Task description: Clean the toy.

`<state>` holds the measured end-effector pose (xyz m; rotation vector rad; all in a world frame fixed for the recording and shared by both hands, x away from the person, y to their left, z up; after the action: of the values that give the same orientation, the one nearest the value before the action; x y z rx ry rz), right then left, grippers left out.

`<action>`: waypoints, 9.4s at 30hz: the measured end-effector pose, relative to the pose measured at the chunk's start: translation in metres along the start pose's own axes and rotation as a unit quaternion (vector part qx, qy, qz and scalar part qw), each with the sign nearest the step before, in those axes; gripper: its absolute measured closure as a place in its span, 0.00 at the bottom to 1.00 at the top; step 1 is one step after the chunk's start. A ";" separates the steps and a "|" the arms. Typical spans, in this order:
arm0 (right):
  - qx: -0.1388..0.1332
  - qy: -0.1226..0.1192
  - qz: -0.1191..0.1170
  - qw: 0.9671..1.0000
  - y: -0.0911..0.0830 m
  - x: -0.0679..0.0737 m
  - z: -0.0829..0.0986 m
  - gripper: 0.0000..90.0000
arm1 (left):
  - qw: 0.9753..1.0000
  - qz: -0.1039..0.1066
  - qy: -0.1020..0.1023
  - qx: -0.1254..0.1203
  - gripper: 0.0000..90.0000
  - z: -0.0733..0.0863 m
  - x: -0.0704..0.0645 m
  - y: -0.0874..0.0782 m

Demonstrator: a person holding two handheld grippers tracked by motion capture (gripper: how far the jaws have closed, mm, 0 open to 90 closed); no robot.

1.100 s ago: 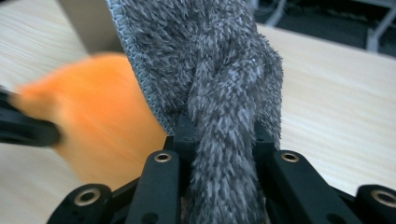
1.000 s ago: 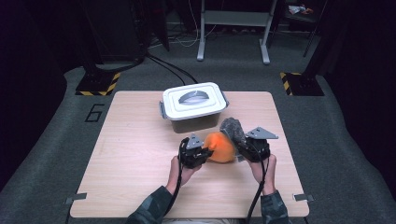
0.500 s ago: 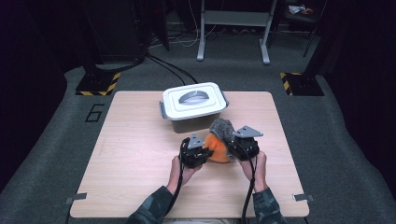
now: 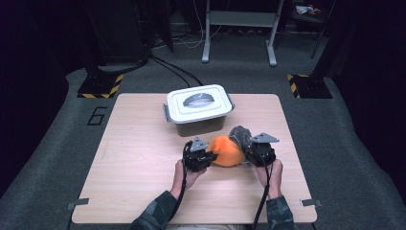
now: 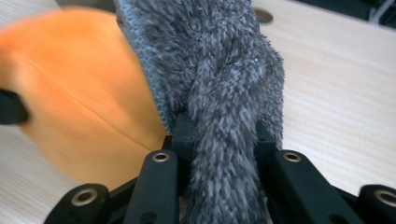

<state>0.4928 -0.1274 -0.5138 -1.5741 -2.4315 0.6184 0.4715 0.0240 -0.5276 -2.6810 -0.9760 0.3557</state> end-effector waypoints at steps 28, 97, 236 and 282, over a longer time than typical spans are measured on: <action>-0.038 -0.044 -0.068 0.996 -0.015 0.052 -0.044 0.79 | 1.000 0.003 0.017 0.003 0.88 -0.001 -0.004 -0.001; 0.004 0.011 -0.014 1.000 0.003 0.004 -0.003 0.79 | 0.997 -0.027 0.072 -0.012 0.80 0.010 0.004 0.007; 0.026 0.014 0.001 1.000 0.007 -0.002 0.011 0.79 | 1.000 -0.018 0.019 0.007 0.47 0.010 0.011 0.002; 0.011 0.012 -0.011 1.000 0.003 0.004 -0.001 0.78 | 0.998 -0.016 0.066 -0.001 0.87 -0.004 0.001 -0.003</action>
<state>0.4944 -0.1229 -0.5145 -1.5359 -2.4121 0.6174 0.4716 0.0267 -0.5231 -2.6485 -0.9777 0.1695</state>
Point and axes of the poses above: each handheld gripper's, and its own axes: y roughly forward along the jaws, z roughly out of its underside, x roughly to its left, the point moved 10 cm from there along y, roughly forward along the jaws, and after that the axes turned 12 degrees about -x, right-handed, at the moved point
